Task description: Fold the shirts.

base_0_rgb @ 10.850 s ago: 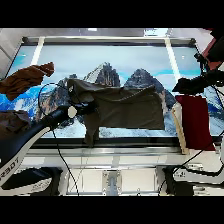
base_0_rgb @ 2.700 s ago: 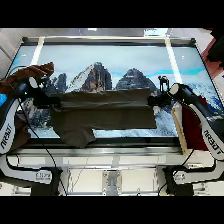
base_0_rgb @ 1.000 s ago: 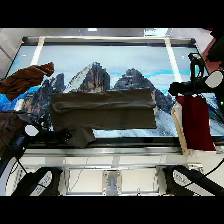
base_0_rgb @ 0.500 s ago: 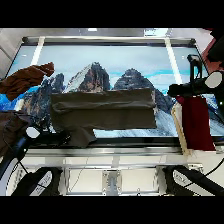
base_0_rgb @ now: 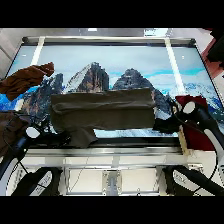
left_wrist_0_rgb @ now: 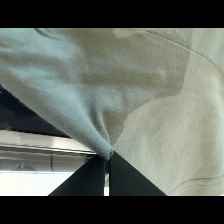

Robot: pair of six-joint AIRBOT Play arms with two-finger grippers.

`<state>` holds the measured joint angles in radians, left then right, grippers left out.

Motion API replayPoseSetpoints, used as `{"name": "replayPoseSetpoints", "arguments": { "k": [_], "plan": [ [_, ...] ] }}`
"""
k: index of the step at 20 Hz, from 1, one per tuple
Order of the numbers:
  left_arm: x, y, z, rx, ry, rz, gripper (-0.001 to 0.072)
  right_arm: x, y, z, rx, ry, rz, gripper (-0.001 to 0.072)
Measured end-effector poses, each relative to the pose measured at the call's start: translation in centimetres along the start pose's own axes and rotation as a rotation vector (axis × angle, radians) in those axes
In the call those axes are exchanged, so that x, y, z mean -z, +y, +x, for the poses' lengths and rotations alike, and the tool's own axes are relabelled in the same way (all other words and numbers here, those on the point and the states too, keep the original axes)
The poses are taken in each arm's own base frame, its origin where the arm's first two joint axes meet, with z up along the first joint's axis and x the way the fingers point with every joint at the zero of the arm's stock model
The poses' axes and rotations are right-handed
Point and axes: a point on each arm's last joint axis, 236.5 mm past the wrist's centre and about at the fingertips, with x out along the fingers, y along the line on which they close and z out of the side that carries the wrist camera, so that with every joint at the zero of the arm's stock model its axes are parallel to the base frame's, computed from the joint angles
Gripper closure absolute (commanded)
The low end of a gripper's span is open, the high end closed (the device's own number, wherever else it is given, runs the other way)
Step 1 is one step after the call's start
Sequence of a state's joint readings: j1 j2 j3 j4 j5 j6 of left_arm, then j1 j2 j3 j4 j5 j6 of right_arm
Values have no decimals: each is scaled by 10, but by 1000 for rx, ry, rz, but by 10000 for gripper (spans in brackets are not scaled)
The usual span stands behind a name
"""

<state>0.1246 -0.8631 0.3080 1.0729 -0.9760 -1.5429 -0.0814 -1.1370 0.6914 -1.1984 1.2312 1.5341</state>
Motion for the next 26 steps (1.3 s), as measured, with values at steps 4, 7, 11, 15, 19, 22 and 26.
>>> {"name": "replayPoseSetpoints", "arguments": {
  "k": [4, 7, 11, 15, 19, 22, 26],
  "plan": [
    [1, -1, 0, 3, 3, 15, 695, -2, 9, 20, -75, -44, 107, 271],
    [1, -1, 0, 3, 4, 20, 695, -19, 10, 24, -98, -117, 178, 272],
    [1, -1, 0, 3, 6, 22, 695, -36, 7, 27, -109, -187, 244, 391],
    [3, -1, 0, 4, 11, 22, 696, -47, 5, 27, -113, -228, 269, 398],
    [3, -1, 0, 4, 14, 22, 695, -40, 5, 29, -108, -197, 274, 391],
    [4, -1, 0, 4, 15, 23, 695, -37, 4, 31, -102, -182, 274, 390],
    [4, -1, 0, 4, 15, 23, 695, -36, 4, 31, -101, -177, 277, 392]
  ]
}}
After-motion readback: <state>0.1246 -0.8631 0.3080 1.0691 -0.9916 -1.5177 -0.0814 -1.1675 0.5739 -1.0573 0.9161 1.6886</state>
